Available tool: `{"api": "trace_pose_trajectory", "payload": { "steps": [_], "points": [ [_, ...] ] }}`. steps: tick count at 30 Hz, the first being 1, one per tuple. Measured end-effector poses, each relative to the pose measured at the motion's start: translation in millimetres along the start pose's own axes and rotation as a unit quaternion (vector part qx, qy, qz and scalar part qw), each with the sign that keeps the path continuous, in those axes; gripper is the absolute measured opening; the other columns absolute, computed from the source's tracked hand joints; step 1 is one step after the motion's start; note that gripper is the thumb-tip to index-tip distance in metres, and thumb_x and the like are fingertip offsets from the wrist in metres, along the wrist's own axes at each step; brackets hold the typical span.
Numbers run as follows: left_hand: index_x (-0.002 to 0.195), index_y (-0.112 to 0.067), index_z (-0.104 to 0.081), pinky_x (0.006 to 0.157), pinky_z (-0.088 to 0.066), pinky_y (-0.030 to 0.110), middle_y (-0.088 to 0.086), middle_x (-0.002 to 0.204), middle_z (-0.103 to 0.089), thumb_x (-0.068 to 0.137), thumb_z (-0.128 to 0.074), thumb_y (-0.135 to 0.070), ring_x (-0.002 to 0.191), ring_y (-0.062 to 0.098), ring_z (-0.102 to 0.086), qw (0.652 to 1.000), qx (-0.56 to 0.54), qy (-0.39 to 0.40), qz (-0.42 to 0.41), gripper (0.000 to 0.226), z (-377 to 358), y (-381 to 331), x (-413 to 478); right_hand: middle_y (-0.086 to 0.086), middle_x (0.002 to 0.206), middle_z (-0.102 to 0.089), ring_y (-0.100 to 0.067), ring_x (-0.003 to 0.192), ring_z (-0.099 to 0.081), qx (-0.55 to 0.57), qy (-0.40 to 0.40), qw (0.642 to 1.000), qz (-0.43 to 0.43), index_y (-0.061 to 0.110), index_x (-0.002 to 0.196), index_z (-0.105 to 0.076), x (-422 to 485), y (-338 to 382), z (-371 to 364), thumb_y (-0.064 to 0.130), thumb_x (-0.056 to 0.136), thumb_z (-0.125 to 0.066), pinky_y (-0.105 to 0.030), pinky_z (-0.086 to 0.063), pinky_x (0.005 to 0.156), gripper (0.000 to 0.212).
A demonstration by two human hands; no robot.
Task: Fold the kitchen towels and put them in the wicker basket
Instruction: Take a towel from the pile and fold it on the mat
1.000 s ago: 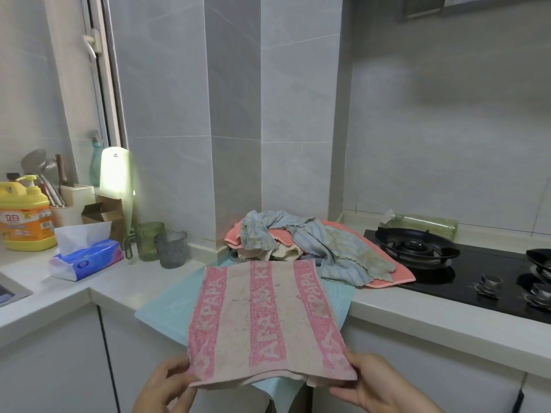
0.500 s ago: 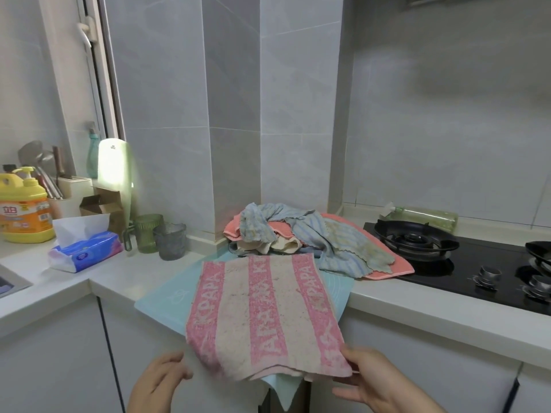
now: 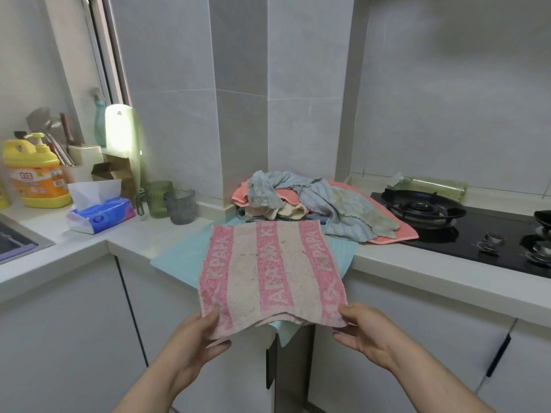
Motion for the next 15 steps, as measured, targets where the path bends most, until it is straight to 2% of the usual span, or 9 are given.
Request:
{"api": "trace_pose_trajectory", "payload": {
  "steps": [2,5,9,13,15],
  "points": [
    [0.098,-0.008,-0.059,0.086,-0.052,0.046,0.011,0.102,-0.069,0.098,-0.054,-0.014,0.095,0.025,-0.064,0.999,-0.037,0.001,0.002,0.008,-3.6,-1.0,-1.1,-0.010,0.100,-0.069,-0.023,0.098,-0.063,-0.011,0.000,1.000,-0.008,0.005,0.109,-0.063,4.2,-3.3,-6.0,0.005,0.097,-0.050,-0.038,-0.054,0.083,0.018],
    [0.102,-0.007,-0.060,0.094,-0.049,0.048,0.011,0.104,-0.069,0.099,-0.052,-0.015,0.097,0.026,-0.062,0.998,-0.068,0.000,-0.011,0.011,-6.8,-4.2,-0.3,-0.011,0.101,-0.072,-0.025,0.096,-0.067,0.007,0.002,1.000,-0.016,0.003,0.116,-0.062,9.8,-6.1,-15.0,0.004,0.096,-0.048,-0.037,-0.056,0.078,0.024],
    [0.109,-0.005,-0.060,0.082,-0.052,0.044,0.014,0.104,-0.073,0.099,-0.048,-0.009,0.093,0.028,-0.065,0.998,-0.063,0.005,0.007,0.016,-6.0,-3.7,-0.5,-0.013,0.096,-0.075,-0.025,0.088,-0.070,0.038,0.013,0.999,-0.007,0.001,0.111,-0.061,9.5,-3.1,-21.6,0.000,0.095,-0.047,-0.038,-0.058,0.078,0.021],
    [0.114,-0.003,-0.060,0.080,-0.053,0.043,0.014,0.101,-0.074,0.101,-0.043,-0.005,0.093,0.029,-0.067,0.997,-0.076,0.019,0.012,0.021,-0.4,-3.7,-5.7,-0.008,0.090,-0.072,-0.018,0.076,-0.063,-0.007,-0.004,1.000,0.010,0.005,0.106,-0.063,2.7,-3.3,-13.0,0.006,0.098,-0.049,-0.029,-0.053,0.062,0.016],
    [0.112,-0.002,-0.060,0.073,-0.053,0.037,0.013,0.097,-0.074,0.101,-0.043,-0.006,0.086,0.024,-0.066,0.998,-0.063,0.009,-0.001,0.020,3.3,-6.0,-9.5,-0.008,0.086,-0.068,-0.014,0.067,-0.055,-0.038,-0.025,0.998,0.032,0.002,0.104,-0.062,-1.8,0.2,-3.2,0.009,0.099,-0.050,-0.025,-0.049,0.054,0.015]
  ]
}}
Point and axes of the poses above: each hand's wrist, its own x-axis towards the middle knuckle, its own z-axis out of the back of the hand, y = z × x, the point moved 5 cm from there along x, towards the middle knuckle
